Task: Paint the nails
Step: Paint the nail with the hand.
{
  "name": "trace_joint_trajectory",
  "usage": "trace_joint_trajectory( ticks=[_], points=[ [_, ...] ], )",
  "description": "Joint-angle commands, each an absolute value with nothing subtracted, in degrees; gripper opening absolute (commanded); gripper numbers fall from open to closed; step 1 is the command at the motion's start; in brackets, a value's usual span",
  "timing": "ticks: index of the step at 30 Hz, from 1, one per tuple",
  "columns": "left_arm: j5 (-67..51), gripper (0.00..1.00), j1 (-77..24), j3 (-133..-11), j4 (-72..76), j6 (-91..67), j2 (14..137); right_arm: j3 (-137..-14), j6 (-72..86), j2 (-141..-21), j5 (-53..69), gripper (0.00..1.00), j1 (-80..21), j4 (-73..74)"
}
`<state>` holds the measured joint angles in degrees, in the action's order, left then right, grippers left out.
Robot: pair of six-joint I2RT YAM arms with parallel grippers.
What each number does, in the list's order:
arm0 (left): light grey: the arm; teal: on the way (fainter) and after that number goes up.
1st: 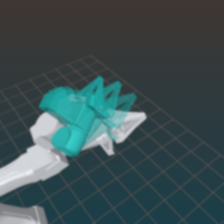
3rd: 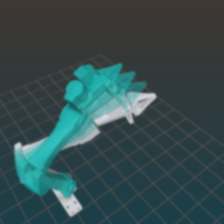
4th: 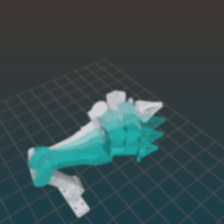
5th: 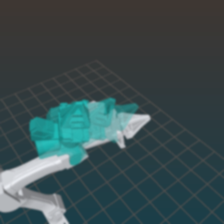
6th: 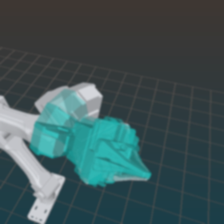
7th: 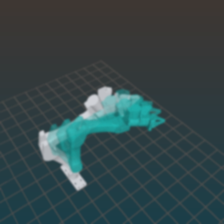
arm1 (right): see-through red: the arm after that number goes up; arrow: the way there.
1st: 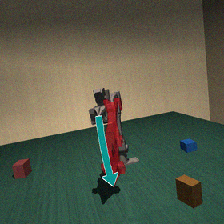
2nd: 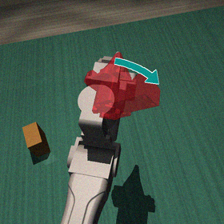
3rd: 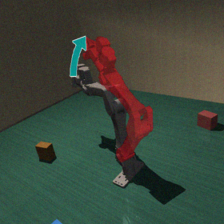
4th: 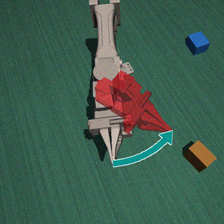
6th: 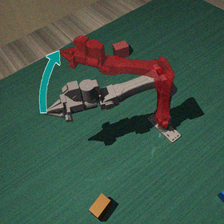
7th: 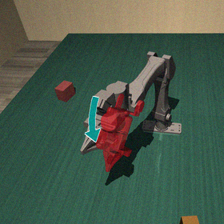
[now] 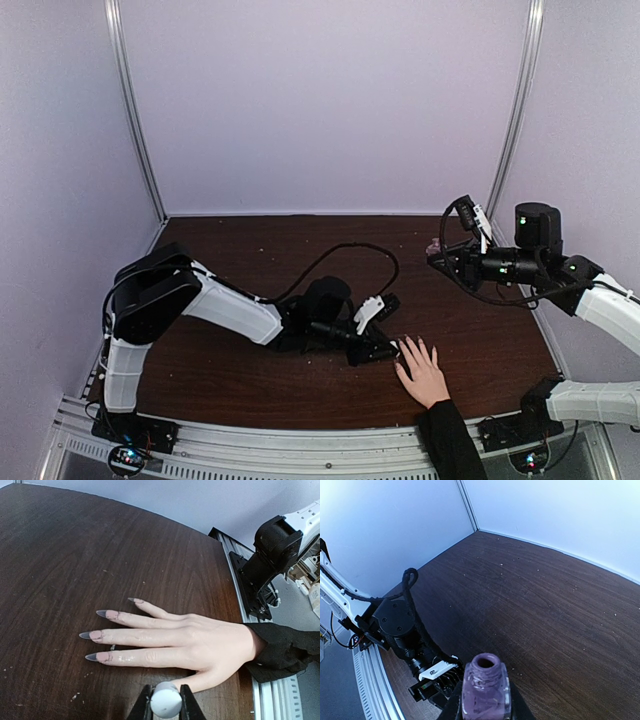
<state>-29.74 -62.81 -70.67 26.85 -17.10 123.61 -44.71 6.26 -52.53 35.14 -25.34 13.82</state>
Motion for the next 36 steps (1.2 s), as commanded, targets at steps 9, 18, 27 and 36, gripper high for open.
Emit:
trace_joint_trajectory(
  ticks=[9,18,27,36],
  points=[
    [-30.3,0.0,-63.2,-71.6,27.8,-16.9,124.9,-44.4,6.7,-52.4,35.5,0.0,-25.0,12.1],
    [-29.7,0.0,-63.3,-71.7,26.9,-16.3,124.8,-44.4,6.7,-52.4,35.5,0.0,-25.0,12.1],
    [-30.2,0.0,-63.3,-71.6,26.8,-15.8,124.7,-44.4,6.7,-52.3,35.4,0.0,-25.0,12.1],
    [-29.9,0.0,-63.3,-71.5,26.6,-15.8,124.7,-44.4,6.7,-52.3,35.4,0.0,-25.0,12.2]
  ],
)
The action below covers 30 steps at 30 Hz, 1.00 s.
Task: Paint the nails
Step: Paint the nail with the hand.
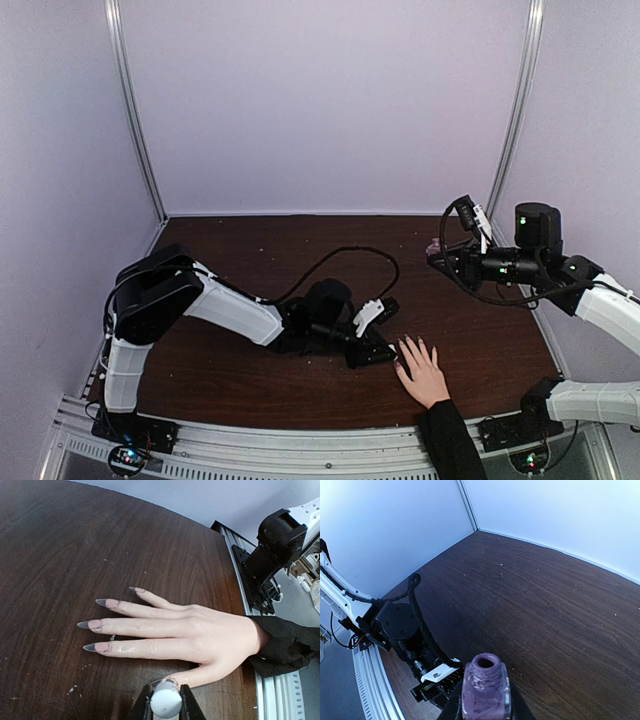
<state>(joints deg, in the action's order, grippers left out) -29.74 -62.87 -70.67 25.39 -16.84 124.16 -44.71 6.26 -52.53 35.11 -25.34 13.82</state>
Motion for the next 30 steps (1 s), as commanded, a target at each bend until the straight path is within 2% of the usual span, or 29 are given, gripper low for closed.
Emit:
trace_joint_trajectory(
  ticks=[1,30],
  points=[
    [-29.8,0.0,-63.4,-71.6,26.6,-15.8,124.7,-44.4,6.7,-52.4,35.4,0.0,-25.0,12.1],
    [-28.3,0.0,-63.7,-71.6,25.9,-15.5,124.5,-44.3,6.8,-52.5,35.4,0.0,-25.0,12.2]
  ],
)
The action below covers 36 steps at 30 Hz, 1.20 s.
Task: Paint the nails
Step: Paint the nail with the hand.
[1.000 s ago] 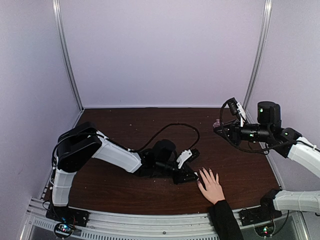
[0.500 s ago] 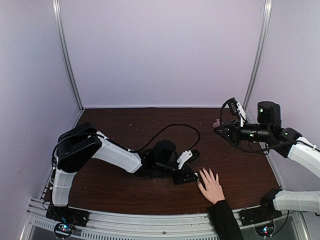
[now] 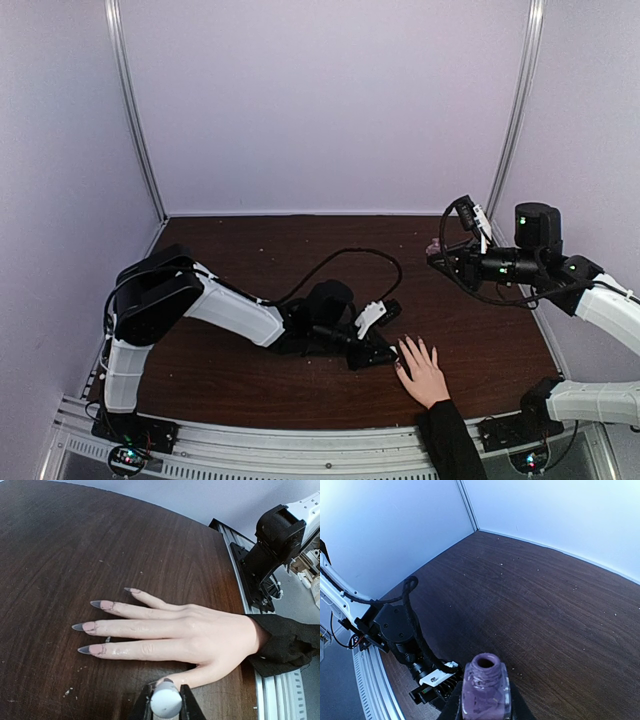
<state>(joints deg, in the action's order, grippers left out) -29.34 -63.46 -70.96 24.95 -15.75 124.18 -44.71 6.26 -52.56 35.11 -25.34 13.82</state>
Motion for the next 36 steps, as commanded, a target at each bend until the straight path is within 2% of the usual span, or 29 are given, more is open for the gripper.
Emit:
trace_joint_trajectory(
  ticks=[1,36],
  points=[
    [-28.1,0.0,-63.7,-71.6,25.9,-15.5,124.5,-44.3,6.8,-52.4,35.4,0.0,-25.0,12.1],
    [-24.2,0.0,-62.5,-72.0,25.4,-16.2,124.2,-44.3,6.8,-52.6,35.4,0.0,-25.0,12.0]
  ],
)
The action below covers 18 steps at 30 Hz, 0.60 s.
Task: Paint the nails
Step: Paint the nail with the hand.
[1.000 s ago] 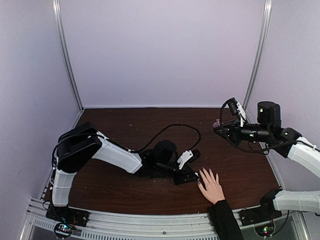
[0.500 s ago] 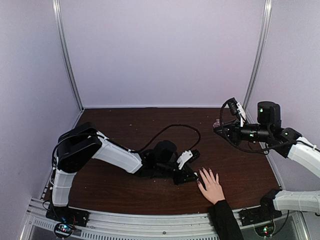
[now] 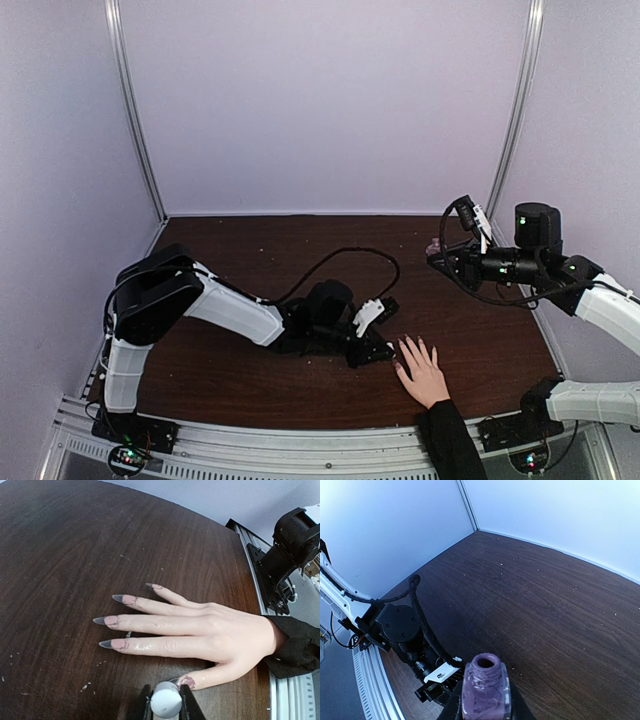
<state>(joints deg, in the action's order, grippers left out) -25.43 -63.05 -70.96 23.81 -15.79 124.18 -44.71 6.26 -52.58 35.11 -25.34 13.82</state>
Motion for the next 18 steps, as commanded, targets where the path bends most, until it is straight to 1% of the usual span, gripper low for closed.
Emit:
trace_joint_trajectory(
  ticks=[1,18],
  points=[
    [-24.3,0.0,-62.4,-72.0,25.5,-16.2,124.2,-44.3,6.8,-52.6,35.4,0.0,-25.0,12.0],
    [-23.2,0.0,-61.8,-69.8,28.1,-17.1,122.3,-44.2,6.7,-52.6,35.4,0.0,-25.0,12.0]
  ],
)
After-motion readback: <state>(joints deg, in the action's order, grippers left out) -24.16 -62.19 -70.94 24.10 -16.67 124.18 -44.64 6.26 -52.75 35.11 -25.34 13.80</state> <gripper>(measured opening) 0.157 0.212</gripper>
